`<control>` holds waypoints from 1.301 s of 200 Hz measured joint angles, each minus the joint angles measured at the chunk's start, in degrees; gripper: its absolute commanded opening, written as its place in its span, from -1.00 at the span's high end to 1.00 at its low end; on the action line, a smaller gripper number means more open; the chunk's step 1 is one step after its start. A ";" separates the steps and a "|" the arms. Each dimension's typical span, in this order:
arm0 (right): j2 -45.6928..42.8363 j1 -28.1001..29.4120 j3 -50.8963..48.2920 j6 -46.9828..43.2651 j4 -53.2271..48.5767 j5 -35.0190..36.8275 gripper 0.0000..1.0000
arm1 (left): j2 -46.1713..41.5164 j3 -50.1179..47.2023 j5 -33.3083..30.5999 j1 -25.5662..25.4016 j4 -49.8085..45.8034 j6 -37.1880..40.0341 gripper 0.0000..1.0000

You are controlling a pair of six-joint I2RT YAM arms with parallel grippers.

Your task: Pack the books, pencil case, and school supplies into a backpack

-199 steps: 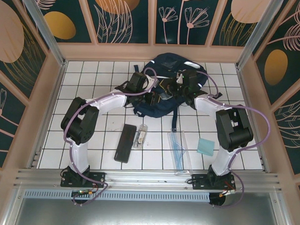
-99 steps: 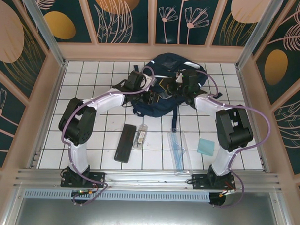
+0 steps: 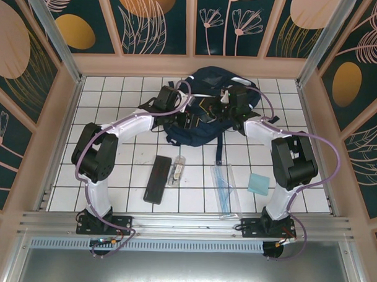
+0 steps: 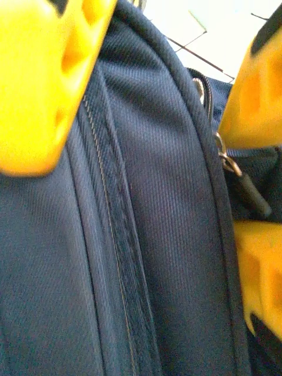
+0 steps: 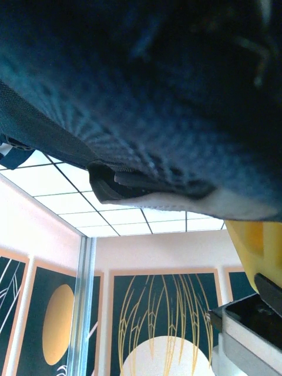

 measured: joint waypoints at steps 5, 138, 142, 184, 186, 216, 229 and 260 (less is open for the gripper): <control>0.00 0.00 0.00 -0.09 -0.09 0.00 1.00 | -0.15 0.02 -0.11 0.22 -0.28 0.24 0.10; 0.00 0.17 1.07 -1.44 -1.70 0.11 1.00 | -1.07 -0.66 5.14 2.05 0.48 0.00 0.01; 0.00 0.17 1.07 -1.44 -1.70 0.11 1.00 | -1.03 -0.79 5.29 2.08 0.70 -0.04 0.02; 0.00 0.20 1.38 -1.42 -2.16 0.13 1.00 | 0.98 -1.20 5.73 2.12 2.64 -0.04 0.18; 0.00 0.20 1.38 -1.44 -2.16 0.13 1.00 | 1.11 -1.20 5.73 2.12 2.73 -0.02 0.18; 0.00 0.20 1.40 -1.27 -2.16 0.09 1.00 | 3.02 -1.20 6.73 2.12 4.57 -0.24 0.00; 0.00 0.17 1.40 -1.05 -2.16 -0.04 1.00 | 3.63 -1.31 7.52 2.12 5.55 -0.76 -0.15; 0.07 0.02 1.40 0.44 -1.88 -0.50 1.00 | 3.69 -3.41 8.68 2.19 9.77 -1.22 -0.15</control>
